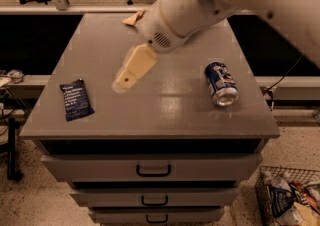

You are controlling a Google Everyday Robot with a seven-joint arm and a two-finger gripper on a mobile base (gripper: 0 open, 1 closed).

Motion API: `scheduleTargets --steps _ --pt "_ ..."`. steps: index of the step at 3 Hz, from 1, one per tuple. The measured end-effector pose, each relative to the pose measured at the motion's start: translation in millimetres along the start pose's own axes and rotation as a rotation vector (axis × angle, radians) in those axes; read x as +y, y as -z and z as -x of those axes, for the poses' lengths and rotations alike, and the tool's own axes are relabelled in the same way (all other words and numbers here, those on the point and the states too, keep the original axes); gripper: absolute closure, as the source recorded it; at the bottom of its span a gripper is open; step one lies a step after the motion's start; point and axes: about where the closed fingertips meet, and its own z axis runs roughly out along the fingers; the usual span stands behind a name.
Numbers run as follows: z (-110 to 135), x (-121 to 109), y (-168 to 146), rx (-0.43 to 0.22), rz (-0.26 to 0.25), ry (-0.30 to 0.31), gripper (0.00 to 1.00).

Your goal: Pick rxbar blueberry

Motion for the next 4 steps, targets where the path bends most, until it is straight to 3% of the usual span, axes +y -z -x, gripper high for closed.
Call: scheduleTargets --steps 1,2,3,4 --pt "36 14 -69 -0.156 0.07 -0.005 0.0" --pt "56 28 -113 -0.245 0.117 -0.007 0.0" --pt "60 43 -148 -0.28 0.151 -0.007 0.0" --pt "51 53 -172 -0.273 0.166 -0.017 0.01"
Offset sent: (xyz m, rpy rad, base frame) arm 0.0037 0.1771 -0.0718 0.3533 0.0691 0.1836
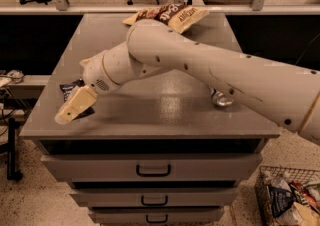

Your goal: Pick rxbar blueberry

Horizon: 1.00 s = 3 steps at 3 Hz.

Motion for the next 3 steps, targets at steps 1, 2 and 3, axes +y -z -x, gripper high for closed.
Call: scheduleTargets --steps 1,2,3 --pt "-7.2 5.1 -11.8 0.006 0.013 -0.004 0.24" --pt "-14.3 9.1 -16.9 0.008 0.016 -0.015 0.47" --pt "-16.7 8.2 -15.5 0.009 0.007 -0.018 0.69"
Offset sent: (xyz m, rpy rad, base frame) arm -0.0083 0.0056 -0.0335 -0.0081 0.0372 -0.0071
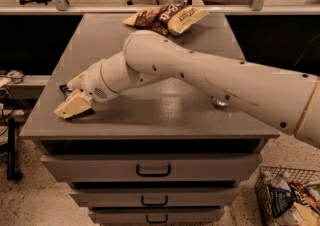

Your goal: Pick rxbar blueberry

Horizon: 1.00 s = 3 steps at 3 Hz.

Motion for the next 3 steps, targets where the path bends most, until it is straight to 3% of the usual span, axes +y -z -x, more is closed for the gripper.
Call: scheduleTargets --steps 1,2,3 --pt "-1 -3 5 0.004 -0.015 0.003 0.94" --pt "8 -16 18 0.014 -0.04 0.041 1.0" --pt "26 -40 36 0.033 -0.068 0.111 1.0"
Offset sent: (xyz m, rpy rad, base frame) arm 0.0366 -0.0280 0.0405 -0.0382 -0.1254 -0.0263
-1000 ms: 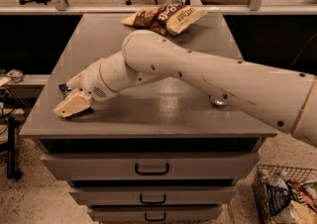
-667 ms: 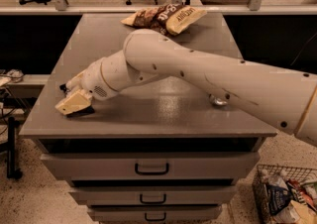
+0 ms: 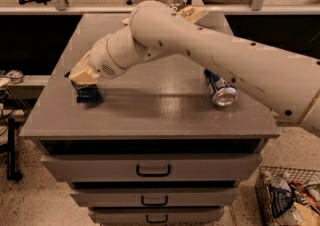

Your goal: Pick rxbar blueberry

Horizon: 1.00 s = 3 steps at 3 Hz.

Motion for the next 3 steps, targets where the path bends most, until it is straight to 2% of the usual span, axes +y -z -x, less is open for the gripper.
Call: scheduleTargets --steps 2,3 --pt "34 -44 21 0.031 -0.025 0.136 1.0" --pt "44 -65 43 0.031 -0.078 0.164 1.0"
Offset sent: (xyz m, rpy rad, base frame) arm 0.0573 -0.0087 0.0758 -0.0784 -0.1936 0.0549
